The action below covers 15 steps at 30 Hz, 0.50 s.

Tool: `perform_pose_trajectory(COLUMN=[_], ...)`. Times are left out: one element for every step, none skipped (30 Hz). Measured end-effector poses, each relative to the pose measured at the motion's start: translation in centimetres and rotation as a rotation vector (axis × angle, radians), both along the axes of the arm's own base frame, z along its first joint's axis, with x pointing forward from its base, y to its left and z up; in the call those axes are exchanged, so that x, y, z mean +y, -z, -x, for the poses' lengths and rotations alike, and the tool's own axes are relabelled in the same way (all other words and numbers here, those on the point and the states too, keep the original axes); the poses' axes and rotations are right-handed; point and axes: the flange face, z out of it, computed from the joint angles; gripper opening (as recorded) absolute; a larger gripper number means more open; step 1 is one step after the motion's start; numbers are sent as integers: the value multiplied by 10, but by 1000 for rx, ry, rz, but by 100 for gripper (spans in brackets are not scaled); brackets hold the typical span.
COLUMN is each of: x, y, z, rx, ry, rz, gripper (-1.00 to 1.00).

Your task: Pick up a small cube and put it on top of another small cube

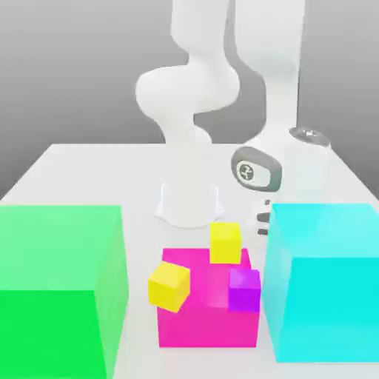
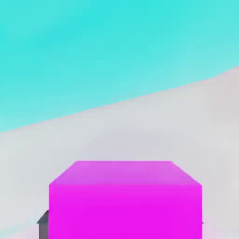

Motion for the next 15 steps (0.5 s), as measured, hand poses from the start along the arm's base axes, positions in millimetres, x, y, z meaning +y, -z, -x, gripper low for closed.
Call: perform_pose_trajectory(x=[0,0,1,2,2,0,5,16,29,43,57,71,86,99,112], y=[-8,-15,-23,-31,-38,-45,-49,-50,-50,-50,-50,-49,-48,-47,-49], z=[-1,-1,-1,1,2,2,0,2,5,9,13,18,25,30,33], rx=[-1,-2,-2,-2,-1,-1,-2,-1,2,5,9,13,16,20,17], ry=[1,1,0,-8,-11,-8,-36,-106,-189,-280,-372,-467,-563,-656,-746], rz=[1,1,2,3,3,3,0,0,2,5,8,11,13,15,16], gripper=[-100,-100,-100,-100,-100,-100,-100,-100,-100,-100,-100,-100,-100,-100,-100])
